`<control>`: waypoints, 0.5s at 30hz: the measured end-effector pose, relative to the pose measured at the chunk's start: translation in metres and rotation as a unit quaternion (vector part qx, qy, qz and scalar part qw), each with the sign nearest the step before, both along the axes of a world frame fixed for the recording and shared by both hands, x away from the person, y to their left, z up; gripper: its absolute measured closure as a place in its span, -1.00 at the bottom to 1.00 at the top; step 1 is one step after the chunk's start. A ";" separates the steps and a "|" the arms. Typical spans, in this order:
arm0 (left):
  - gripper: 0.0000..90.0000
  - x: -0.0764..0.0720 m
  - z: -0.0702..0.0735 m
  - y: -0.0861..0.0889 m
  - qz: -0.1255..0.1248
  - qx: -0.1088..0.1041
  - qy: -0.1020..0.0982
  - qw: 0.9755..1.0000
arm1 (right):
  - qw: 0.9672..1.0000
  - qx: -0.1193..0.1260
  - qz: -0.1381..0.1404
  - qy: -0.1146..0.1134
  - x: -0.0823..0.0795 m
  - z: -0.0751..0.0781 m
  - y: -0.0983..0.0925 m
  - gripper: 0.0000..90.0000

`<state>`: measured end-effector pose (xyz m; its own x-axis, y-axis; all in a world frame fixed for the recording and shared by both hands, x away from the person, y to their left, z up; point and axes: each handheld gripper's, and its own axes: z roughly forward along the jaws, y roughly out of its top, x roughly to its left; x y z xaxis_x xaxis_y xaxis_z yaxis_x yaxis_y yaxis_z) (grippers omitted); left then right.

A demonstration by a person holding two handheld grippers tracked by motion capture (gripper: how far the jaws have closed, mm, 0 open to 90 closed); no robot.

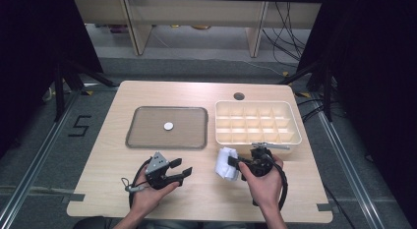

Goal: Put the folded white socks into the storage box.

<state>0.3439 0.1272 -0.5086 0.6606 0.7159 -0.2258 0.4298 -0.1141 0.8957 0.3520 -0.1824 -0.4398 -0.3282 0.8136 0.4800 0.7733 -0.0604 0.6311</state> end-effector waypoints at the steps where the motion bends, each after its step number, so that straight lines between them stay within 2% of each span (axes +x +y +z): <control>1: -0.05 0.001 0.000 0.000 -0.004 0.000 -0.003 1.000 | 1.000 0.000 0.008 -0.009 0.001 0.001 -0.002 0.60; 2: -0.05 0.000 0.001 0.000 0.002 0.001 -0.003 1.000 | 1.000 -0.010 0.011 -0.019 0.002 0.001 -0.002 0.60; 3: -0.05 0.001 0.001 0.001 0.001 0.002 -0.005 1.000 | 1.000 -0.002 0.002 -0.008 0.002 0.003 -0.001 0.60; 4: -0.05 0.001 0.001 0.001 0.003 0.001 -0.005 1.000 | 1.000 -0.009 0.010 -0.019 0.002 0.005 -0.003 0.60; 7: -0.05 0.001 0.001 0.003 0.006 0.002 -0.004 1.000 | 1.000 -0.003 0.012 -0.025 0.005 0.011 -0.005 0.60; 9: -0.04 0.001 0.001 0.002 0.006 0.001 -0.004 1.000 | 1.000 0.001 0.001 -0.020 0.006 0.014 -0.004 0.60; 11: -0.04 0.001 0.001 0.002 0.005 0.001 -0.005 1.000 | 0.999 -0.012 0.005 -0.039 0.010 0.016 -0.007 0.60; 13: -0.04 0.001 0.001 0.003 0.006 0.004 -0.002 1.000 | 0.999 -0.006 0.001 -0.037 0.011 0.020 -0.006 0.60; 14: -0.04 0.001 0.001 0.003 0.006 0.003 -0.003 1.000 | 1.000 0.002 -0.004 -0.027 0.010 0.024 -0.005 0.60; 15: -0.04 0.000 0.001 0.003 0.007 0.002 -0.002 1.000 | 0.999 -0.009 0.006 -0.046 0.014 0.025 -0.007 0.60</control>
